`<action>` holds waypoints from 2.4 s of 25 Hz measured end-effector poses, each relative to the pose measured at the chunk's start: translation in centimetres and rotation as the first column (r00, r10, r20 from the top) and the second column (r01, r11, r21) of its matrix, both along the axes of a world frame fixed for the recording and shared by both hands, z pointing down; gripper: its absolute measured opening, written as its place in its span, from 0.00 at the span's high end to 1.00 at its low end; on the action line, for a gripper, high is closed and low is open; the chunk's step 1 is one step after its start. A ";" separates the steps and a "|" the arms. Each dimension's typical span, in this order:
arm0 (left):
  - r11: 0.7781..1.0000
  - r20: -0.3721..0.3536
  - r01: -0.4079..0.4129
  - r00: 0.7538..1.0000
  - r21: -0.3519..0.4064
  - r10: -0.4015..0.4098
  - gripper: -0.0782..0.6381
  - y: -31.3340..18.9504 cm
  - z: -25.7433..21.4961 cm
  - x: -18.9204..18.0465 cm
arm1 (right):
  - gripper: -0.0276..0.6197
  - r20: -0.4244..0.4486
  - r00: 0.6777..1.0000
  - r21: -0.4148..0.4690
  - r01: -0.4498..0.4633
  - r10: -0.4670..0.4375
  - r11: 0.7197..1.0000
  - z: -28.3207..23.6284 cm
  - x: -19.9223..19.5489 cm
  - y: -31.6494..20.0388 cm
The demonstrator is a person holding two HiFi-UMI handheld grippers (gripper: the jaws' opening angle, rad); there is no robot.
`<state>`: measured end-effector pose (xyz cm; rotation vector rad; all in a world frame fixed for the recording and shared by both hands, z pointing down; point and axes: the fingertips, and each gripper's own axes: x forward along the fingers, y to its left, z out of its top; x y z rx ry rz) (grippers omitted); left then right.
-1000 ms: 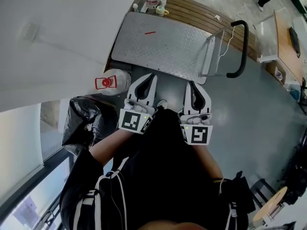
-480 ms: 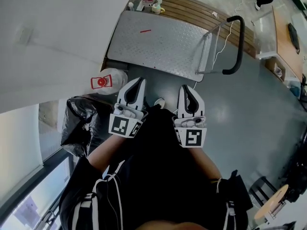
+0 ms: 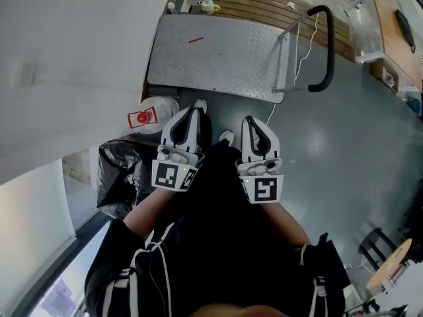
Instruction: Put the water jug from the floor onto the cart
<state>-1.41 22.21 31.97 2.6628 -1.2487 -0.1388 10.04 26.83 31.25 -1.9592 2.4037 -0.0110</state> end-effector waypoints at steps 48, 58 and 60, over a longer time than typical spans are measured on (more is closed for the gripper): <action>0.998 -0.127 -0.051 0.991 0.028 0.054 0.87 -24.3 -1.9 -8.3 | 0.93 -0.141 0.987 -0.168 -0.105 0.082 0.980 1.3 -6.6 -24.4; 0.996 -0.063 0.090 0.994 0.001 -0.089 0.87 -24.7 -1.1 -9.9 | 0.93 -0.111 0.991 -0.127 0.060 -0.074 0.990 -0.1 -7.8 -27.2; 0.994 -0.036 0.105 0.994 -0.028 -0.106 0.87 -24.6 0.2 -10.6 | 0.93 -0.109 0.988 -0.136 0.091 -0.106 0.987 0.3 -8.6 -27.2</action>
